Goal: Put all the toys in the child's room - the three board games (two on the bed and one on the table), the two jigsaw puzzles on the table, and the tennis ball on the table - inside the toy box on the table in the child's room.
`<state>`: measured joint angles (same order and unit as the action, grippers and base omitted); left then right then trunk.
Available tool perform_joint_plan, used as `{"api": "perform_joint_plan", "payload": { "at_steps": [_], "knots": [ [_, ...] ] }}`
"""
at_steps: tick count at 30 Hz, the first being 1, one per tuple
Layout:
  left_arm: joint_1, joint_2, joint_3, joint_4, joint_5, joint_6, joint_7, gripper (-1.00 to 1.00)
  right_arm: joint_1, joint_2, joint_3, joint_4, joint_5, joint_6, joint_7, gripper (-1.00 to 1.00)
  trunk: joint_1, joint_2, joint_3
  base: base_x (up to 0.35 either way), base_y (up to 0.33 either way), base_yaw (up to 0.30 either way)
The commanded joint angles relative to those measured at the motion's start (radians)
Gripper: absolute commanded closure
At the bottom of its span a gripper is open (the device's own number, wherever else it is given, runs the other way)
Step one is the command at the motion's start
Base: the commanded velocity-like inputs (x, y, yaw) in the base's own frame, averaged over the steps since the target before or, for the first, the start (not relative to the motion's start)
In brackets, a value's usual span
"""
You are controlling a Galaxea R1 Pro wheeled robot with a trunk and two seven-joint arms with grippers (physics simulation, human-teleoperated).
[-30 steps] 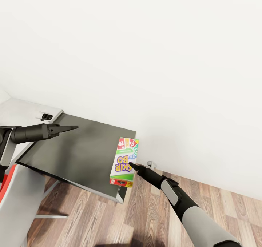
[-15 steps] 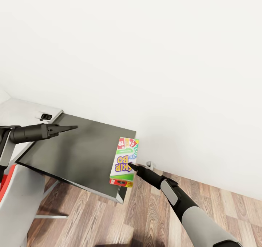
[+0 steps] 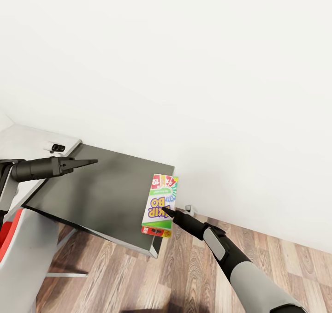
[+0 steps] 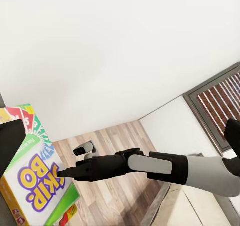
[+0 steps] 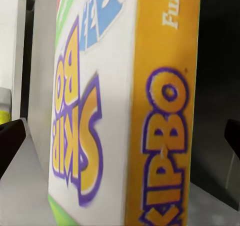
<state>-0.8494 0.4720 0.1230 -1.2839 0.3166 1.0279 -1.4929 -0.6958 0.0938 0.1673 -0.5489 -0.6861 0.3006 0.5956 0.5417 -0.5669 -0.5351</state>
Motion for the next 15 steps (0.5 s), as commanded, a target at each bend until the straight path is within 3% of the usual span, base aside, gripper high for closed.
{"api": "perform_joint_plan", "payload": {
  "at_steps": [1,15],
  "knots": [
    [0.0,0.0,0.0,0.0,0.001,0.011,-0.003,-1.0,-0.001,0.0,0.001,0.0,-0.01,0.008,0.0,-1.0,0.0,-0.001,-0.001,0.0,0.004,0.0],
    [0.0,0.001,0.0,0.0,0.0,0.011,-0.001,-1.0,-0.001,0.0,0.001,0.0,-0.01,0.008,0.0,-1.0,0.0,-0.001,-0.001,0.0,0.005,0.0]
  ]
}}
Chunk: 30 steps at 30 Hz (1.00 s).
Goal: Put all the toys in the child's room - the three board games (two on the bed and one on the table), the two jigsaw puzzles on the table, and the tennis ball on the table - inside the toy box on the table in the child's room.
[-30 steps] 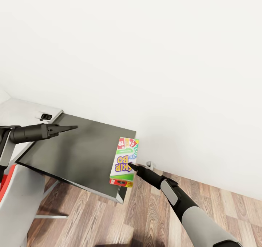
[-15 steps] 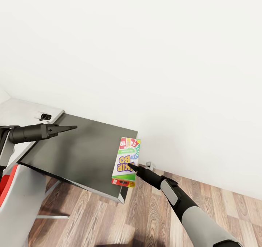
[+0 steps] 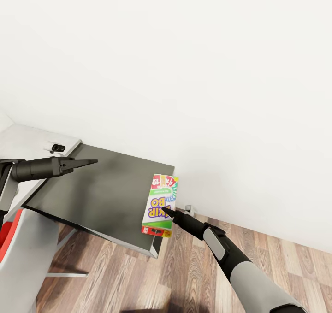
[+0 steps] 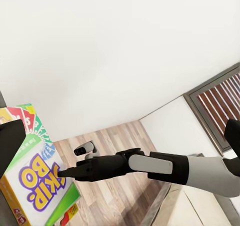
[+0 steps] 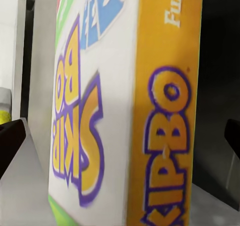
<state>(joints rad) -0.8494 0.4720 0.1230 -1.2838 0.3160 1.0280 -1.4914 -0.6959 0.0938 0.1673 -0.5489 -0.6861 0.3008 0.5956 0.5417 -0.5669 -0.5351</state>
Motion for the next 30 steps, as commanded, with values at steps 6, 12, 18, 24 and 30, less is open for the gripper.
{"api": "perform_joint_plan", "payload": {
  "at_steps": [6,12,18,24,30],
  "knots": [
    [0.0,0.0,0.0,0.0,0.001,0.011,-0.003,-1.0,-0.001,0.0,0.001,0.0,-0.01,0.008,0.0,-1.0,0.0,-0.001,-0.001,0.0,0.005,0.0],
    [0.0,0.0,0.0,0.0,0.001,0.011,-0.004,-1.0,-0.001,0.0,0.001,0.0,-0.01,0.007,0.0,1.0,0.0,-0.001,-0.001,0.0,0.0,0.0],
    [0.0,0.001,0.0,0.0,0.001,0.011,-0.004,-1.0,-0.001,-0.001,0.001,0.0,-0.01,0.008,0.001,1.0,0.0,-0.001,-0.001,0.0,0.0,0.0],
    [0.0,0.0,0.0,0.0,0.001,0.011,-0.004,-1.0,-0.001,-0.004,0.001,0.0,-0.012,0.008,0.001,1.0,0.0,-0.001,-0.001,0.0,0.0,0.0],
    [0.0,0.001,0.0,0.0,0.001,0.011,-0.004,-1.0,0.0,-0.006,0.001,0.0,-0.012,0.008,0.001,1.0,-0.019,0.034,0.015,0.0,0.0,0.0]
  ]
}}
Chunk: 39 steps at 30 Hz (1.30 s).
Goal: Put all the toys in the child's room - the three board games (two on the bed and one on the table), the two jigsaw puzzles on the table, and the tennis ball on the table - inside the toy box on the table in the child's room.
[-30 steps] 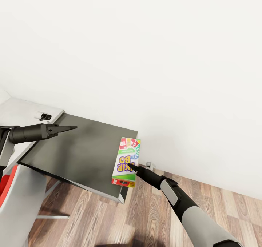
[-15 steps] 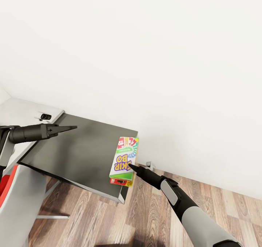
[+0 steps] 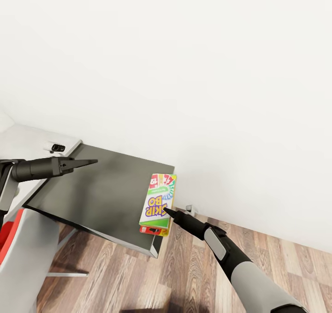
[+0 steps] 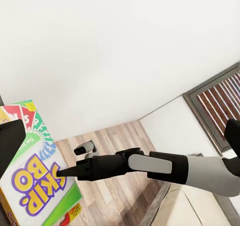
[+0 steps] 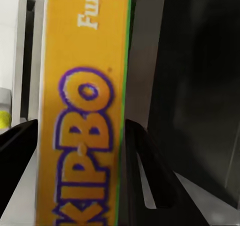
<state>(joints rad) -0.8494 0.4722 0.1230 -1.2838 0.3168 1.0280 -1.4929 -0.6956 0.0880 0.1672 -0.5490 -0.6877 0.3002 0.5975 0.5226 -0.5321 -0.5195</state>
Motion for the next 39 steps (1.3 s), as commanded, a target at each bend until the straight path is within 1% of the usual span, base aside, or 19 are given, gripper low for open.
{"api": "perform_joint_plan", "payload": {
  "at_steps": [1,19,32,35,38,39],
  "knots": [
    [0.0,0.0,0.0,0.0,0.001,0.011,-0.003,-1.0,0.0,0.0,0.002,0.0,-0.01,0.008,-0.001,1.0,-0.004,0.006,0.002,0.0,0.0,0.0],
    [0.0,0.0,0.0,0.0,0.001,0.011,-0.003,-1.0,-0.001,0.001,0.002,-0.001,-0.01,0.008,0.0,1.0,-0.073,0.132,0.058,0.0,0.0,0.0],
    [0.0,0.002,0.001,0.0,0.001,0.011,-0.004,-1.0,0.006,0.004,-0.003,-0.014,-0.01,0.003,0.002,1.0,-0.073,0.132,0.058,0.0,0.0,0.0],
    [0.0,0.003,0.0,0.0,0.001,0.011,-0.004,-1.0,0.007,0.005,-0.003,-0.015,-0.013,0.002,0.022,1.0,-0.073,0.132,0.058,0.0,0.0,0.0],
    [0.0,0.003,0.0,0.0,0.001,0.011,-0.004,-1.0,0.007,0.002,-0.008,-0.015,-0.017,0.0,0.072,1.0,-0.073,0.132,0.058,0.0,0.0,0.0],
    [0.0,0.003,0.0,0.0,0.001,0.011,-0.004,-1.0,0.007,0.002,-0.009,-0.015,-0.018,0.0,0.078,1.0,-0.073,0.132,0.058,0.0,0.0,0.0]
  ]
}}
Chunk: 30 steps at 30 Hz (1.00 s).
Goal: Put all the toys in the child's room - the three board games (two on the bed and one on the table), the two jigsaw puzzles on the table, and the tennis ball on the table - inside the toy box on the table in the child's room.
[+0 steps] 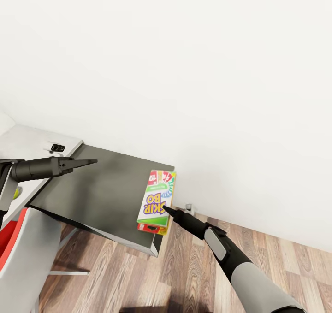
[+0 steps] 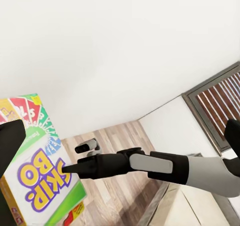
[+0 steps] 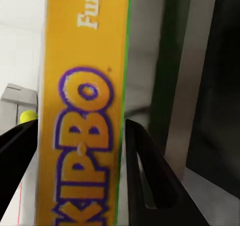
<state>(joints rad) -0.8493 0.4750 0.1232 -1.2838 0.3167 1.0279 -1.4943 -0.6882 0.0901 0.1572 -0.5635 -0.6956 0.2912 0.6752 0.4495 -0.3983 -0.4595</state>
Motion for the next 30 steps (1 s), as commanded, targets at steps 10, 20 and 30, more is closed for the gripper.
{"api": "perform_joint_plan", "payload": {
  "at_steps": [10,20,30],
  "knots": [
    [0.001,0.001,0.0,0.0,-0.001,0.011,-0.001,-1.0,0.003,0.0,-0.002,0.0,-0.013,0.006,0.015,1.0,0.001,-0.002,-0.001,0.0,0.0,0.0],
    [0.001,0.002,0.001,0.005,0.0,0.012,-0.002,-1.0,0.006,0.002,-0.002,0.0,-0.013,0.009,0.023,1.0,0.001,-0.002,-0.001,0.0,0.0,0.0],
    [0.001,0.032,0.002,0.005,0.002,0.017,-0.007,-1.0,0.006,0.001,-0.002,0.0,-0.013,0.008,0.024,1.0,0.001,-0.002,-0.001,0.0,0.0,0.0]
  ]
}}
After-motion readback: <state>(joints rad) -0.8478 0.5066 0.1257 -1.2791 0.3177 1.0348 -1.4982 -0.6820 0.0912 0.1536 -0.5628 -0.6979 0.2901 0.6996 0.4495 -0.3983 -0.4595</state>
